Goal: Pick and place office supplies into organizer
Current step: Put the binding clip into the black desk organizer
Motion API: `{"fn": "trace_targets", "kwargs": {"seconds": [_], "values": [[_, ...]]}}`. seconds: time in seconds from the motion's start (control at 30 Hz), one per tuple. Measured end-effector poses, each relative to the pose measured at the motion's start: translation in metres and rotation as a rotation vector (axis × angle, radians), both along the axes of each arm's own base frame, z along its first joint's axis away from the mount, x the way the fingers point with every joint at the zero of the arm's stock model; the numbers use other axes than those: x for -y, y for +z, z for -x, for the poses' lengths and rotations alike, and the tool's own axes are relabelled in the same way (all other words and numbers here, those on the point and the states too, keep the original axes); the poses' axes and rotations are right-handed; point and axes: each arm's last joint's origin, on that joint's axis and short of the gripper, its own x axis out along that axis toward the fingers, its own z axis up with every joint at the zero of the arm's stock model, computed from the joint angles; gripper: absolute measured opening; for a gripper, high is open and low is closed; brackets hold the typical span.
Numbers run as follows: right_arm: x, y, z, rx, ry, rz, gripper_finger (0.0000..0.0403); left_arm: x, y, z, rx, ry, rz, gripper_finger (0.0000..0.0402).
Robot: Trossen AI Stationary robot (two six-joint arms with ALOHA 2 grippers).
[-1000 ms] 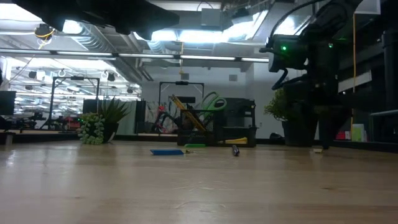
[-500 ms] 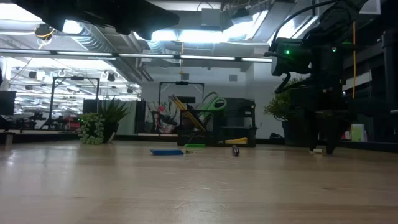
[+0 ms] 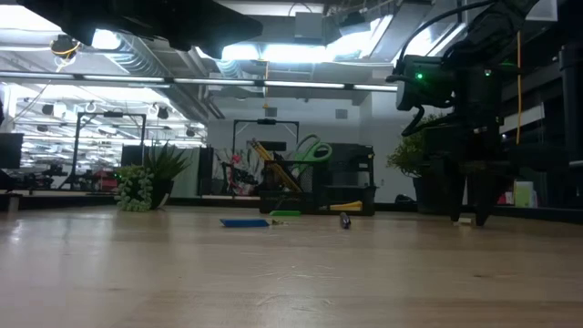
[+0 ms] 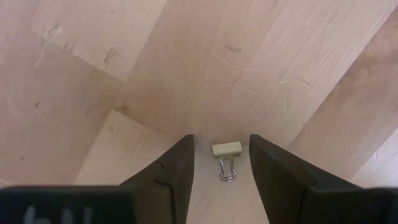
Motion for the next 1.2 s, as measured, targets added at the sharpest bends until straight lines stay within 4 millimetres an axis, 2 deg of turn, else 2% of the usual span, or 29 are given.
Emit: {"fn": "trace_targets", "kwargs": {"seconds": [0.3, 0.83, 1.2], "values": [[0.0030, -0.0001, 0.0007, -0.003, -0.015, -0.007, 0.0152, 0.0000, 0.0000, 0.0000, 0.000, 0.000, 0.000, 0.0002], [0.0079, -0.0003, 0.0017, -0.002, -0.036, -0.032, 0.0077, 0.0000, 0.0001, -0.0001, 0.001, 0.000, 0.001, 0.0003], [0.0082, -0.0001, 0.0003, 0.012, -0.039, -0.029, 0.0069, 0.0000, 0.0001, -0.0001, 0.001, 0.000, 0.001, 0.0002]]}}
